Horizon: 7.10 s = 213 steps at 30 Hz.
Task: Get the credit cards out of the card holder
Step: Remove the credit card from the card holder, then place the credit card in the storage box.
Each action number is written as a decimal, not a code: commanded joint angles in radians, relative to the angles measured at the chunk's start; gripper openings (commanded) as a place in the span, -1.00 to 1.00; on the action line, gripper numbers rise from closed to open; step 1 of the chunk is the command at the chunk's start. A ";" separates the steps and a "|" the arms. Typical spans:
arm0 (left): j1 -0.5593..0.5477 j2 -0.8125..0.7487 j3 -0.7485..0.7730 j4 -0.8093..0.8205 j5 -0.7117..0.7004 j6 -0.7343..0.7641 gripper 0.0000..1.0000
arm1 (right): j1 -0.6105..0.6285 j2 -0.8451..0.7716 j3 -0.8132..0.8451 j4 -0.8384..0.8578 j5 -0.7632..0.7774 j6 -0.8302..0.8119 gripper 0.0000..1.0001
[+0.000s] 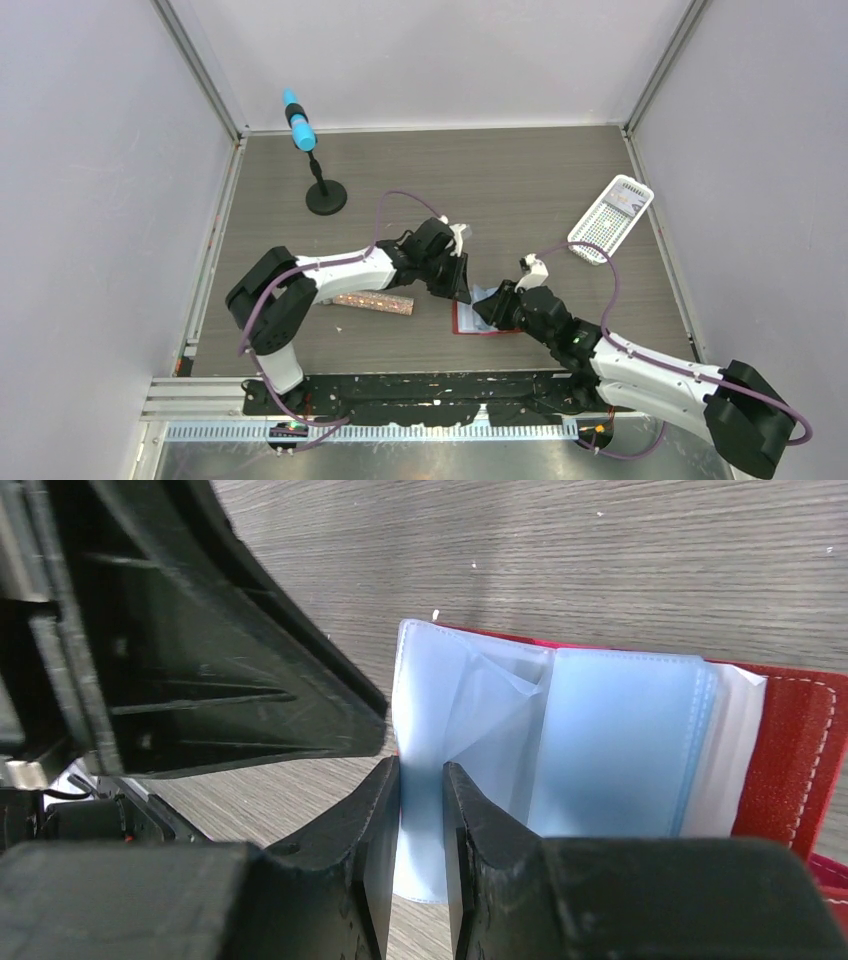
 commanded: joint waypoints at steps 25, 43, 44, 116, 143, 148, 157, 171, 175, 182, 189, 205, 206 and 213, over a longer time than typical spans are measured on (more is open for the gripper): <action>-0.068 0.148 0.090 0.159 0.107 -0.088 -0.60 | -0.008 -0.323 0.226 -0.609 0.138 -0.066 0.04; -0.065 0.072 0.020 0.121 0.008 -0.078 -0.52 | -0.009 -0.206 0.146 -0.407 0.050 -0.057 -0.46; -0.064 0.067 0.009 0.125 0.005 -0.081 -0.51 | -0.011 -0.198 0.146 -0.406 0.061 -0.057 -0.47; -0.041 0.123 -0.122 0.468 0.069 -0.270 -1.00 | -0.128 -0.044 0.012 -0.325 0.031 -0.021 -0.51; 0.053 -0.090 -0.276 0.389 0.003 -0.160 -1.00 | -0.177 -0.053 0.099 -0.390 -0.004 -0.148 -0.48; 0.052 -0.160 -0.242 0.247 -0.004 -0.086 -1.00 | -0.181 -0.117 0.188 -0.451 -0.081 -0.290 -0.40; 0.052 -0.279 -0.249 0.159 0.168 0.003 -1.00 | -0.181 -0.209 0.336 -0.509 -0.298 -0.466 -0.30; 0.022 -0.431 -0.338 0.162 0.390 0.022 -1.00 | -0.180 -0.166 0.316 -0.413 -0.714 -0.501 -0.05; 0.010 -0.429 -0.336 0.162 0.400 0.029 -1.00 | -0.181 -0.154 0.311 -0.406 -0.731 -0.497 -0.02; 0.006 -0.427 -0.345 0.162 0.407 0.038 -1.00 | -0.181 -0.140 0.302 -0.404 -0.733 -0.494 0.13; 0.006 -0.440 -0.355 0.211 0.431 0.041 -1.00 | -0.182 -0.107 0.286 -0.358 -0.804 -0.486 0.08; 0.006 -0.457 -0.338 0.195 0.415 0.053 -1.00 | -0.181 -0.126 0.249 -0.276 -0.868 -0.421 -0.89; 0.006 -0.458 -0.332 0.181 0.406 0.056 -0.96 | -0.180 -0.130 0.247 -0.266 -0.865 -0.415 -0.90; 0.006 -0.493 -0.279 0.025 0.305 0.123 0.03 | -0.181 -0.138 0.257 -0.248 -0.791 -0.361 -0.89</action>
